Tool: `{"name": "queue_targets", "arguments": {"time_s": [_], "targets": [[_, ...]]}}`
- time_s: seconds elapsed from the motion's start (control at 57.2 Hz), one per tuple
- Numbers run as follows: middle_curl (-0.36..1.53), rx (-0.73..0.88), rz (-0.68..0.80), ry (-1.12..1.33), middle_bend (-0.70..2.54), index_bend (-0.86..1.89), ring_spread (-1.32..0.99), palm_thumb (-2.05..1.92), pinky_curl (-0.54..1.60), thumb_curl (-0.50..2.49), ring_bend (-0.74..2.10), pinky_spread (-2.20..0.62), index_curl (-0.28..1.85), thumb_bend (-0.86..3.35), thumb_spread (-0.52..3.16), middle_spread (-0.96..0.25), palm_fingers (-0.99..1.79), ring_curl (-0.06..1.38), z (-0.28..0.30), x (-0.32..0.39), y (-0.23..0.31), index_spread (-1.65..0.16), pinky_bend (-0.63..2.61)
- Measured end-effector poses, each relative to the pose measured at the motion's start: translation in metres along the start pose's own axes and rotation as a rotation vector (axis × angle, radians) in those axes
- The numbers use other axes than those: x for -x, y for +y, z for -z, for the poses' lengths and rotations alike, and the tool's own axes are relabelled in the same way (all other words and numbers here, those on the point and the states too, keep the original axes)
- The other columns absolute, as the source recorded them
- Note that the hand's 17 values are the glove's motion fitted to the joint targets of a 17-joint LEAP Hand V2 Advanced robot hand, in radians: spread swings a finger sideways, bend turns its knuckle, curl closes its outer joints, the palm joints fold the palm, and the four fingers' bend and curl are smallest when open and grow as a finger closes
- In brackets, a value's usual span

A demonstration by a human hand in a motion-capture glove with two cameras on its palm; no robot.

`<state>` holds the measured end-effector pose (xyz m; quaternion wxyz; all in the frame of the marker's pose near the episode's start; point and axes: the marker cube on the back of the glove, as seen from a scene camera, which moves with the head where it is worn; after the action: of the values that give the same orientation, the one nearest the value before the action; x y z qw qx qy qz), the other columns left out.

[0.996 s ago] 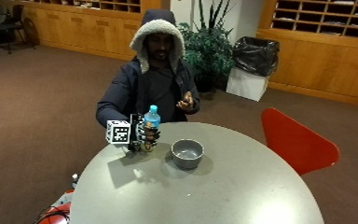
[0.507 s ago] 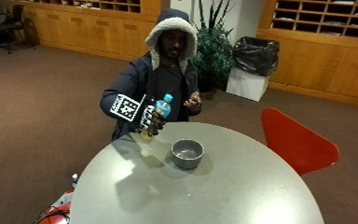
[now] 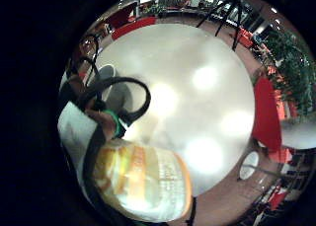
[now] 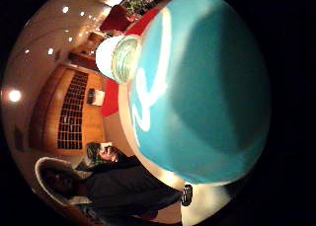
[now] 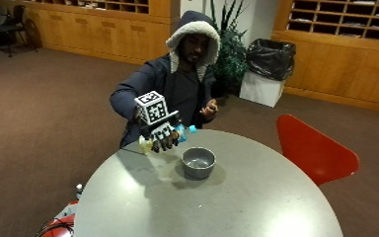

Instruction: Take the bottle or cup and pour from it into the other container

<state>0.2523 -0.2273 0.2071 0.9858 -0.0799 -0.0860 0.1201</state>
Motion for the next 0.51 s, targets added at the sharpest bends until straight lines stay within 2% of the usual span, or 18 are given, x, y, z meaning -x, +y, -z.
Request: {"name": "queue_targets", "arguments": {"time_s": [0.192, 0.507], "targets": [[0.52, 0.089, 0.028, 0.319, 0.38, 0.13, -0.19, 0.99, 0.38, 0.73, 0.62, -0.08, 0.33, -0.04, 0.23, -0.23, 1.17, 0.45, 0.001, 0.004, -0.020, -0.26, 0.47], [0.52, 0.141, 0.123, 0.728, 0.38, 0.13, -0.19, 0.99, 0.38, 0.74, 0.62, -0.08, 0.33, -0.04, 0.22, -0.23, 1.17, 0.45, -0.014, 0.027, -0.043, -0.26, 0.47]]}}
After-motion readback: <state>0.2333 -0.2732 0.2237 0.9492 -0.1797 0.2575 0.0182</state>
